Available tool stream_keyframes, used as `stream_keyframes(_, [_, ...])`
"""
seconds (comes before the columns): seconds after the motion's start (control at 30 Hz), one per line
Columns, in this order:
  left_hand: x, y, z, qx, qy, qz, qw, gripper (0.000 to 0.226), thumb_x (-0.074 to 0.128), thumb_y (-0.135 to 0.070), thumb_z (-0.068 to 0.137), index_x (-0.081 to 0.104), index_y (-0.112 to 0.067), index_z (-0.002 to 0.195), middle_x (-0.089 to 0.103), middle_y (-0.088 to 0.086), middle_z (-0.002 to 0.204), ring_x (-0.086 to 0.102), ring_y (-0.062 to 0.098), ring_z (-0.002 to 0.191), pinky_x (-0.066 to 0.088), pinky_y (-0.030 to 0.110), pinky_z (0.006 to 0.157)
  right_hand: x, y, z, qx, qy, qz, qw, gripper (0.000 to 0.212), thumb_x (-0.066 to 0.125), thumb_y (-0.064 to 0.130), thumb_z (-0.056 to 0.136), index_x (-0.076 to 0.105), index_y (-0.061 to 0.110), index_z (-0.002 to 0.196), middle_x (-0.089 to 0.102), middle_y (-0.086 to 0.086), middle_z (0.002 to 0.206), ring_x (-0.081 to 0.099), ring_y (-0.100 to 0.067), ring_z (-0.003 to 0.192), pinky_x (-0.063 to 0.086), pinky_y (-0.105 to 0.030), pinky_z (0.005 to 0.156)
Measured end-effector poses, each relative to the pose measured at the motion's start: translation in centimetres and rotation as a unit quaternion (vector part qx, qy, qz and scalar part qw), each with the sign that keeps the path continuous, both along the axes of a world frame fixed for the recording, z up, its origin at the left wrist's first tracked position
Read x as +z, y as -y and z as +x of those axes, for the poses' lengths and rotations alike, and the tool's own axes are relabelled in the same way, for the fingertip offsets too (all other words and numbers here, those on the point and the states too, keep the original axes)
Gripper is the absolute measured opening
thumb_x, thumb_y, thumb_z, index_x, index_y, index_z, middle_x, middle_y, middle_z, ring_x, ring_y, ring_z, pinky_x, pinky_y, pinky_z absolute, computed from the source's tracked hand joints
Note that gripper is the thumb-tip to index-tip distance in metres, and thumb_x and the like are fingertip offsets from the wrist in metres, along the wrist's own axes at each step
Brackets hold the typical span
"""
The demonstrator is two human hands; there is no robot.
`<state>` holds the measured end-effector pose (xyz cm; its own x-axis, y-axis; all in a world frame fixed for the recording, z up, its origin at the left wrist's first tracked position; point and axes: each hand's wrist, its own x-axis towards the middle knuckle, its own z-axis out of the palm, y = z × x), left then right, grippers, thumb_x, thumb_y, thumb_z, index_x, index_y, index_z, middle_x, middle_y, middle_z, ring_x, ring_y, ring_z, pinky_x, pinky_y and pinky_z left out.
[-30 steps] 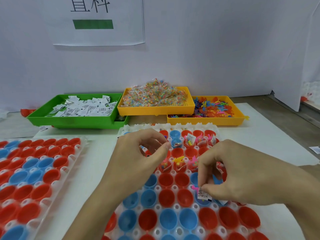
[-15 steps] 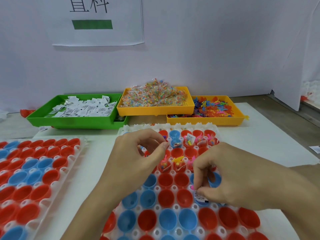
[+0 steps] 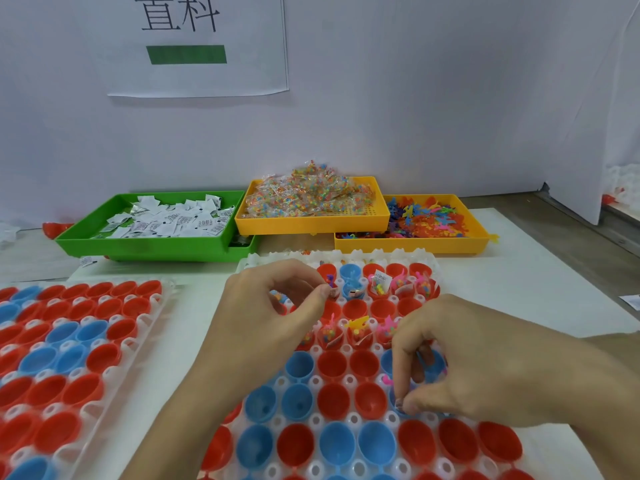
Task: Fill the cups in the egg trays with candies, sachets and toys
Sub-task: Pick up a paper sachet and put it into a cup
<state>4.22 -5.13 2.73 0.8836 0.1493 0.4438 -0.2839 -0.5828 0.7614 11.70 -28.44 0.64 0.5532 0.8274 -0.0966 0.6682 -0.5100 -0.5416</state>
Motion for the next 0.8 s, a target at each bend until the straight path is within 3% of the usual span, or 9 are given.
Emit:
stream_keyframes(0.17, [-0.1,-1.1,0.2,0.024,0.001,-0.015,1.0,0.018,0.072,-0.014,0.085,0.073,-0.029,0.074,0.07,-0.013,0.073,0.063,0.008,0.07,0.043,0.016,0.056,1.8,0.0,-0.4,0.0,-0.001,0.011,1.0,0.046,0.074,0.074,0.058,0.066,0.055,0.099,0.064,0.022,0.086,0.06,-0.005,0.073,0.056,-0.027,0.062])
stream_keyframes(0.23, [-0.3,-2.1,0.4,0.049,0.01,-0.037,0.998,0.017,0.071,-0.015,0.086,0.073,-0.027,0.075,0.069,-0.014,0.074,0.06,0.006,0.066,0.043,0.016,0.054,3.1,0.4,-0.6,-0.018,-0.015,0.042,0.999,0.049,0.074,0.074,0.058,0.067,0.052,0.102,0.065,0.019,0.086,0.059,-0.002,0.073,0.052,-0.019,0.061])
stream_keyframes(0.3, [-0.7,-3.5,0.5,0.087,0.014,-0.064,0.994,0.015,0.068,-0.016,0.089,0.074,-0.026,0.079,0.069,-0.016,0.076,0.059,0.001,0.065,0.041,0.008,0.053,4.0,0.8,-0.4,-0.047,-0.021,0.085,0.995,0.042,0.071,0.071,0.067,0.069,0.048,0.103,0.066,0.017,0.085,0.059,0.001,0.072,0.047,-0.012,0.061])
stream_keyframes(0.37, [-1.5,-5.2,0.9,0.14,0.007,-0.09,0.986,0.016,0.064,-0.016,0.092,0.073,-0.026,0.083,0.07,-0.017,0.08,0.062,-0.003,0.075,0.043,0.006,0.061,4.2,1.1,0.5,-0.102,0.017,0.136,0.985,0.024,0.067,0.059,0.08,0.071,0.045,0.099,0.07,0.016,0.087,0.064,-0.004,0.078,0.049,-0.016,0.063])
stream_keyframes(0.43, [-2.6,-6.7,1.4,0.183,-0.018,-0.132,0.974,0.018,0.06,-0.016,0.096,0.071,-0.026,0.087,0.071,-0.015,0.086,0.063,-0.001,0.09,0.047,0.015,0.077,3.6,1.6,1.9,-0.184,0.056,0.211,0.958,0.009,0.066,0.035,0.091,0.073,0.04,0.094,0.073,0.017,0.087,0.068,-0.005,0.081,0.053,-0.023,0.069])
stream_keyframes(0.5, [-3.9,-7.4,1.5,0.192,-0.048,-0.182,0.963,0.019,0.053,-0.016,0.099,0.07,-0.025,0.096,0.07,-0.013,0.1,0.062,0.008,0.103,0.048,0.03,0.09,2.7,2.1,3.3,-0.279,0.08,0.268,0.919,0.019,0.061,0.019,0.096,0.072,0.034,0.096,0.074,0.014,0.086,0.07,-0.005,0.08,0.055,-0.028,0.073])
stream_keyframes(0.57, [-5.1,-7.4,1.7,0.192,-0.066,-0.236,0.95,0.02,0.049,-0.017,0.102,0.068,-0.024,0.101,0.068,-0.01,0.106,0.061,0.013,0.109,0.047,0.033,0.095,1.6,2.6,4.8,-0.351,0.082,0.292,0.886,0.024,0.055,0.012,0.099,0.07,0.031,0.099,0.074,0.01,0.09,0.07,-0.004,0.081,0.056,-0.033,0.079])
stream_keyframes(0.73, [-5.6,-7.6,2.3,0.182,-0.031,-0.298,0.936,0.026,0.044,-0.013,0.103,0.069,-0.017,0.098,0.072,0.001,0.104,0.067,0.015,0.103,0.049,0.025,0.082,1.4,2.4,9.3,-0.421,0.075,0.237,0.872,0.022,0.054,0.011,0.098,0.071,0.018,0.112,0.073,-0.003,0.111,0.067,-0.021,0.103,0.052,-0.044,0.098])
stream_keyframes(0.8, [-5.6,-7.6,2.5,0.19,-0.012,-0.289,0.938,0.029,0.042,-0.009,0.103,0.069,-0.016,0.094,0.073,-0.002,0.095,0.069,0.013,0.096,0.051,0.025,0.077,2.1,2.1,11.5,-0.432,0.1,0.199,0.874,0.023,0.056,0.008,0.096,0.072,0.012,0.112,0.072,-0.007,0.115,0.067,-0.023,0.106,0.051,-0.041,0.1])
